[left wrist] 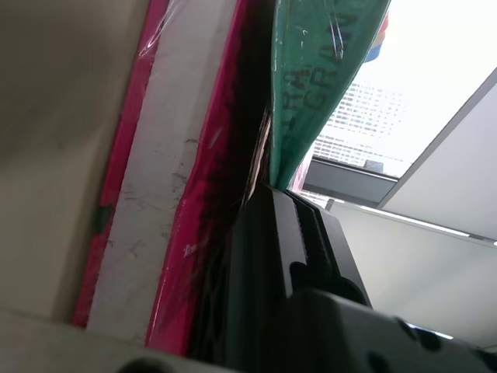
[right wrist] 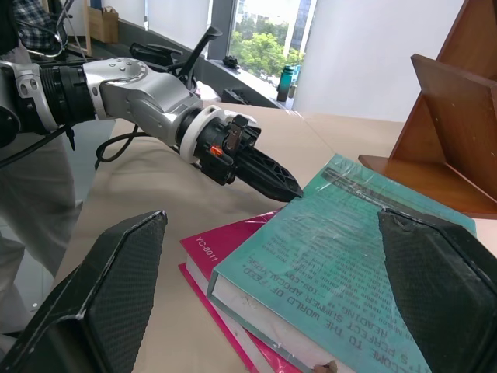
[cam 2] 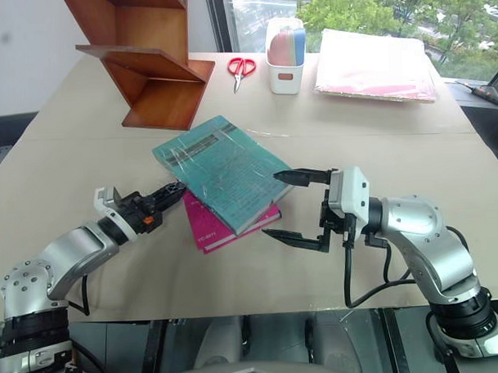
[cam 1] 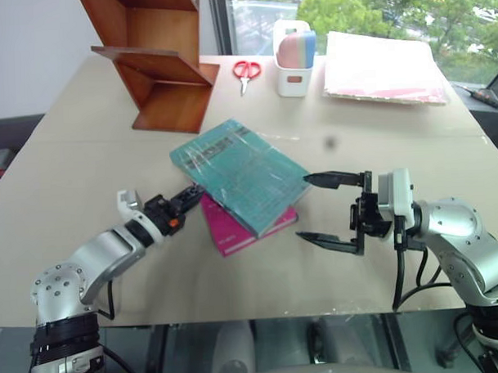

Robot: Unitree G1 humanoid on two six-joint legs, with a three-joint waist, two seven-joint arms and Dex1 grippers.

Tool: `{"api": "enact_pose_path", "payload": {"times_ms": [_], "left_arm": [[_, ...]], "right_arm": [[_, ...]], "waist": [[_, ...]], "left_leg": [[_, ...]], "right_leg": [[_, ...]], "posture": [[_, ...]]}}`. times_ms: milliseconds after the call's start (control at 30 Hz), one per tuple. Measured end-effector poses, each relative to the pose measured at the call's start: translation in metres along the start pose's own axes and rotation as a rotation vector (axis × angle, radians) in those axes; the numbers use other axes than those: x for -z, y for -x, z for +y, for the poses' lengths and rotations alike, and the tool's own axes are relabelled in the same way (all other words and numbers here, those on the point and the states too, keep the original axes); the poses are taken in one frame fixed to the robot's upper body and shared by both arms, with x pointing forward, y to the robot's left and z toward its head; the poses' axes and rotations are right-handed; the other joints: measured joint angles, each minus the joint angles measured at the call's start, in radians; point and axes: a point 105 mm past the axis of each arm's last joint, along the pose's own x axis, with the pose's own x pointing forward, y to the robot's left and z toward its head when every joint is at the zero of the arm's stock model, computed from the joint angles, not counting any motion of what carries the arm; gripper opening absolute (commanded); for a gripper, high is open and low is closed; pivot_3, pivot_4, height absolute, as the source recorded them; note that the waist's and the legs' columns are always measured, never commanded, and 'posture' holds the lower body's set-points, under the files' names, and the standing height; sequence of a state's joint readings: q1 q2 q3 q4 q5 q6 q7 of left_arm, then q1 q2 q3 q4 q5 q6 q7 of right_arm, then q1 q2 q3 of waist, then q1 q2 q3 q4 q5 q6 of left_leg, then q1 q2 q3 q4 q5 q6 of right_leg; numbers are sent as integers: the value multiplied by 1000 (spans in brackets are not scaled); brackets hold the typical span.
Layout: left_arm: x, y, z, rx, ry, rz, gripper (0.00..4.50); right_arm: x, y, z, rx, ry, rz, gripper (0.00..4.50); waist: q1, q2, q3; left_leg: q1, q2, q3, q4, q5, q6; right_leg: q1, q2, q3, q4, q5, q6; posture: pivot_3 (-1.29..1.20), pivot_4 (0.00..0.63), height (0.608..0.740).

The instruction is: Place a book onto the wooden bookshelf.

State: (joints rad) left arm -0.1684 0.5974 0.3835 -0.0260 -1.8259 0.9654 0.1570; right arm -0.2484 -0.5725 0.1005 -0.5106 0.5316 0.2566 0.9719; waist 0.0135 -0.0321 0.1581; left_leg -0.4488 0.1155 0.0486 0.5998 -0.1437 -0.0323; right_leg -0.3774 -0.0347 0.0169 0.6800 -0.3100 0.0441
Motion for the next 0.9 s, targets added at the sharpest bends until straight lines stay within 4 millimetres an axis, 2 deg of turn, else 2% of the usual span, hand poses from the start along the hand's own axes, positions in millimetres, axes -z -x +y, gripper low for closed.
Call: {"api": "enact_pose_path", "payload": {"times_ms": [267,400,567,900], "left_arm": [[0,1,-2,8,14,2,77],[1,12,3,-7,13,19,77],[-13,36,4,-24,-34,17,77],[-10,49,16,-61,-42,58,77]], "right_arm": [[0,0,0,3,3,3,4500],[1,0,0,9,-1,5,4500],[2,0,-1,21,2,10,4500],[2,-3,-1,17,5,5,4500]], "waist": [[0,0,0],[-3,0,0],[-2,0,0],[-1,0,0]], "left_leg": [[0,0,0,0,0,0],[0,0,0,0,0,0],[0,0,0,0,0,0],[0,0,0,-1,0,0]], "right_leg": [[0,0,0,0,0,0],[0,0,0,0,0,0],[-1,0,0,0,0,0],[-1,0,0,0,0,0]], "posture": [[0,150,740],[0,150,740],[0,150,740],[0,150,740]]}}
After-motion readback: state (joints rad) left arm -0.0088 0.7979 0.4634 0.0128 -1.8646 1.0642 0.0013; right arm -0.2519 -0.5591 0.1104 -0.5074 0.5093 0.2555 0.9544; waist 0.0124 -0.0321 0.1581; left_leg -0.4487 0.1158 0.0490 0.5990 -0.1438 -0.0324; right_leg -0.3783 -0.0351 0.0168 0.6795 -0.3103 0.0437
